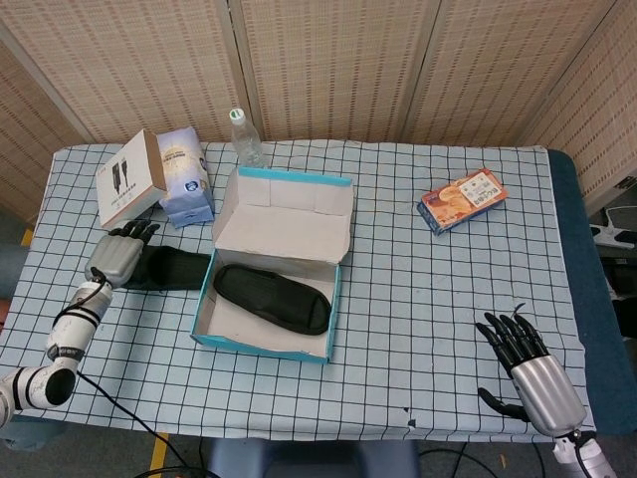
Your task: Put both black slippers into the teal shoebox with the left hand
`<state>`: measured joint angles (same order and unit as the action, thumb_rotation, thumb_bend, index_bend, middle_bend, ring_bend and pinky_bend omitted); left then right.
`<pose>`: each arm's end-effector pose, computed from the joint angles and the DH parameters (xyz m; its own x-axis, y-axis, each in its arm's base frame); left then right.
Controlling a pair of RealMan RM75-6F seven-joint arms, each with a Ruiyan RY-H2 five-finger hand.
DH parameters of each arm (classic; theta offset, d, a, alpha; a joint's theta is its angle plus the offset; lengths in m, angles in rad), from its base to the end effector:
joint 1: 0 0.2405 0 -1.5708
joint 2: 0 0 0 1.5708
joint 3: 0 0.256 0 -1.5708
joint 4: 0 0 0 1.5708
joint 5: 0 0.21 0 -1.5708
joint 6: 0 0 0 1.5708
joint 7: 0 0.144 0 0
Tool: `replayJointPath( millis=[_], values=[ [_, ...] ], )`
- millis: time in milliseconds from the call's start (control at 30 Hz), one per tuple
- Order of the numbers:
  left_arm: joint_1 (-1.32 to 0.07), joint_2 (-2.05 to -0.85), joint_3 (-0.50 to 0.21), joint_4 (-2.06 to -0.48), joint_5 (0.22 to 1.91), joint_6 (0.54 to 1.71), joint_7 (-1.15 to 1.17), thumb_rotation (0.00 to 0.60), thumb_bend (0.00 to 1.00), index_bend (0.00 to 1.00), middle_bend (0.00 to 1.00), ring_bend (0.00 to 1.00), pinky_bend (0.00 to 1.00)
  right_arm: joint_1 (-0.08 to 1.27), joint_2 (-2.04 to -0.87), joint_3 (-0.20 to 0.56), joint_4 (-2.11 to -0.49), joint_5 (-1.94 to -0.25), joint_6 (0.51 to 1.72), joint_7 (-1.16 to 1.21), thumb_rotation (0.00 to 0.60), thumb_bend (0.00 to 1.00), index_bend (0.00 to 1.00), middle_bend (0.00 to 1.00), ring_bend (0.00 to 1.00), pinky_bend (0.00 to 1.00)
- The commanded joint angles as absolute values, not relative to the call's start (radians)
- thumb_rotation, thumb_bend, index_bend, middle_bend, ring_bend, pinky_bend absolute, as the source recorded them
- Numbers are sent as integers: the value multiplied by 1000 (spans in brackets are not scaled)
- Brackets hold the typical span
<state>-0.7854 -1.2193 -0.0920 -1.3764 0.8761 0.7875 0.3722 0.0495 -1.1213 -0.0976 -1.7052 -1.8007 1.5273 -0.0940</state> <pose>-0.2475 0.3960 0.1042 0.6483 0.3030 0.6985 0.7551 -0.1380 -0.6410 -0.2657 -0.1323 0.1246 0.4069 -0.0980 0.9082 -0.8891 -0.2705 0.3692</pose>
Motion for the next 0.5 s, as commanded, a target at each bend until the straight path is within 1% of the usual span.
replayJointPath(
  millis=[33,133,300,500],
  values=[
    [-800,-1259,-53,-1340,782,769,471,575,323,0,0,0,163,51,-1121,-99,-1705,-1804,1525,-89,524,154,0,0,0,0],
    [-807,-1273,-56,-1357,741,752,474,571,325,0,0,0,163,52,-1121,-98,-1703,-1803,1523,-89,524,154,0,0,0,0],
    [-810,-1327,-74,-1344,787,761,431,562,324,0,0,0,165,54,-1120,-98,-1702,-1805,1519,-86,524,154,0,0,0,0],
    [-836,-1401,-73,-1319,807,767,459,560,317,0,0,0,165,54,-1121,-95,-1695,-1810,1530,-73,524,153,0,0,0,0]
  ],
)
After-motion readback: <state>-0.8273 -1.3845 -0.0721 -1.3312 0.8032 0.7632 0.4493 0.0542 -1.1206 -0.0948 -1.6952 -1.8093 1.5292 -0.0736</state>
